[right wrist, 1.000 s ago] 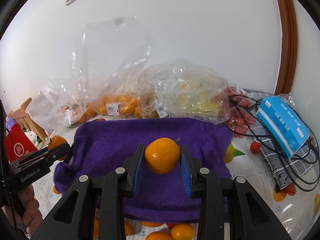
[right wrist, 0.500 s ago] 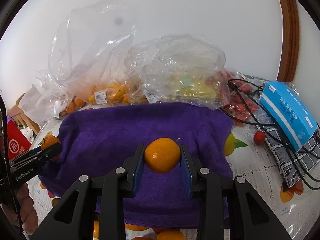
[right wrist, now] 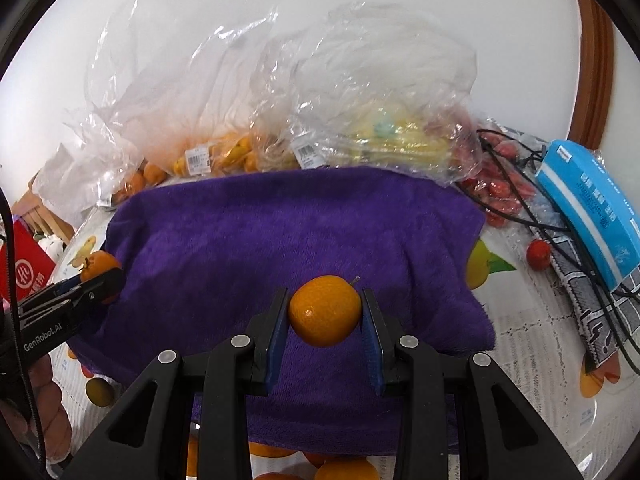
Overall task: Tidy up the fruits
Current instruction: 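Carry the orange with the right gripper over the purple towel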
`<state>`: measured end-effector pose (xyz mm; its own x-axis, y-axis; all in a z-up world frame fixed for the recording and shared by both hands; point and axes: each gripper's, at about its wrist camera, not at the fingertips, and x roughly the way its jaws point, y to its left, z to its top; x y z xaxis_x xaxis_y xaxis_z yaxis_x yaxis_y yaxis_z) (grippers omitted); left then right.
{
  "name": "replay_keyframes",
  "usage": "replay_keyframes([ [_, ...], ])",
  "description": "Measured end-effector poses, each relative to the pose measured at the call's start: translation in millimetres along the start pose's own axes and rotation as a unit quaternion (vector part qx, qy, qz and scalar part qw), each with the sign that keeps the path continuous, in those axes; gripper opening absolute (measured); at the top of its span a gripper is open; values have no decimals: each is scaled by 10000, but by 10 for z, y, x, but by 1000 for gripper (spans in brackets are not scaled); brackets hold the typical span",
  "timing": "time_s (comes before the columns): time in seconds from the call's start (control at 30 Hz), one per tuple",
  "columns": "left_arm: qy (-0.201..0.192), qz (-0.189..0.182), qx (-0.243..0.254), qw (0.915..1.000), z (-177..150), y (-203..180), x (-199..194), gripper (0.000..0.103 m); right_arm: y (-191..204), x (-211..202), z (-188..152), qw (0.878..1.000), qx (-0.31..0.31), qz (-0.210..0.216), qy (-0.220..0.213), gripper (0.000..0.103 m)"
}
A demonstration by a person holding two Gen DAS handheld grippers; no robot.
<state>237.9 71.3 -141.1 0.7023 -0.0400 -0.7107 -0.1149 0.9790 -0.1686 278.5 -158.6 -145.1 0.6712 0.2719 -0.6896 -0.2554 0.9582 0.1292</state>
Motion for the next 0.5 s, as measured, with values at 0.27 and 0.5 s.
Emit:
replay_keyframes([
  [0.27, 106, 0, 4, 9999, -3, -4, 61, 42, 8, 80, -31, 9999, -27, -16, 151, 34],
  [0.5, 185, -14, 23, 9998, -17, -12, 93, 42, 24, 151, -32, 9997, -33, 1, 243, 34],
])
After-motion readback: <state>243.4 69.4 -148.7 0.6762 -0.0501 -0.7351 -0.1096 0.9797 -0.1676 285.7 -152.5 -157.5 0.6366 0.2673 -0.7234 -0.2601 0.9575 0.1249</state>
